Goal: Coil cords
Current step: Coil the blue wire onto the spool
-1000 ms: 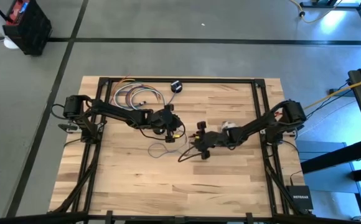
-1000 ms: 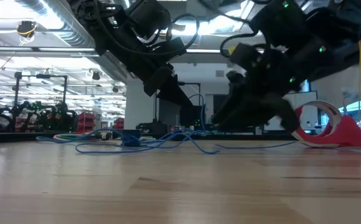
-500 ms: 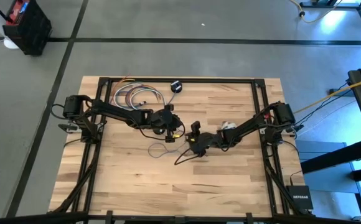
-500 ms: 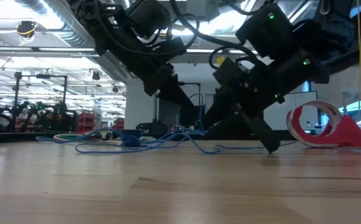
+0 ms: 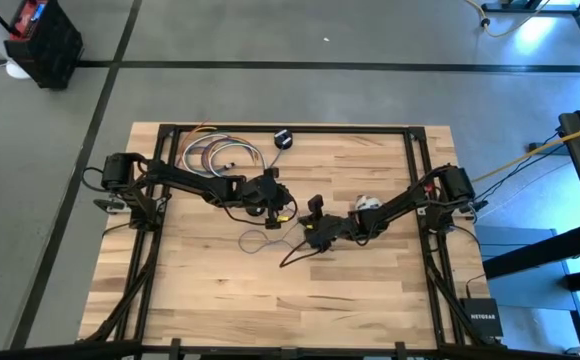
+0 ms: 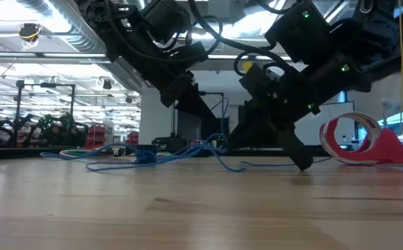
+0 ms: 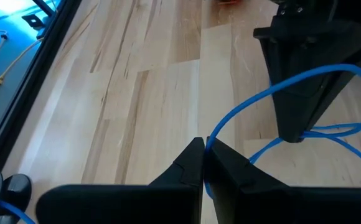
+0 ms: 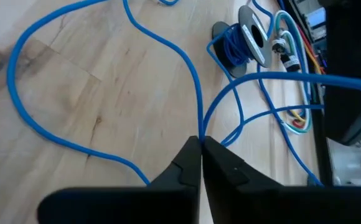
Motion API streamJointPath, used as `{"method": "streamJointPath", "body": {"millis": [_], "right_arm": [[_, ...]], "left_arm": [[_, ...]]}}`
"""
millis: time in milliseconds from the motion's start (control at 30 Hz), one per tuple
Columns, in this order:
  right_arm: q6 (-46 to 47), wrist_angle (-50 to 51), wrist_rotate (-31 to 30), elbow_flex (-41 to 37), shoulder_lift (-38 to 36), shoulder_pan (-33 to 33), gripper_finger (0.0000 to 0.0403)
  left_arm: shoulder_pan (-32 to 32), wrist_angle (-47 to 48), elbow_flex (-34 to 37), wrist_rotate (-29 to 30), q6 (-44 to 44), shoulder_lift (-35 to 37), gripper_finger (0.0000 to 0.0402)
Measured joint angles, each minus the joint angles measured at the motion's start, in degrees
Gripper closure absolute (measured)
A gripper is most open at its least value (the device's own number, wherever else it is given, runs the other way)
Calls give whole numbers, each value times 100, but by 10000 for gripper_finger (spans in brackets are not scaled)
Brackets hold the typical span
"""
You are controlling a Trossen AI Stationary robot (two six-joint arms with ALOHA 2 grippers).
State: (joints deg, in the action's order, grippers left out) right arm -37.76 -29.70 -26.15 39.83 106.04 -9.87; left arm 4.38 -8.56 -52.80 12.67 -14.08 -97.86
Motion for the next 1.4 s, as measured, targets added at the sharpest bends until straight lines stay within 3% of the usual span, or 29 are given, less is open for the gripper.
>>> {"method": "streamJointPath", "body": {"millis": [300,767,1033,1233,1400], "right_arm": [[133,460,-195,-13,-161,0,396],[542,606,15,-15,-173,19,393],[1043,663,168,-20,-168,13,348],[1023,705,-307,-17,-171,11,303],[736,855,-552,-24,-279,13,293]], "left_arm": [[0,17,0,-1,-12,0,391],[-3,39,0,-2,-55,0,391],[-13,37,0,-1,-54,0,391],[-17,39,0,-1,-92,0,391],[-18,42,0,-2,-95,0,391]]}}
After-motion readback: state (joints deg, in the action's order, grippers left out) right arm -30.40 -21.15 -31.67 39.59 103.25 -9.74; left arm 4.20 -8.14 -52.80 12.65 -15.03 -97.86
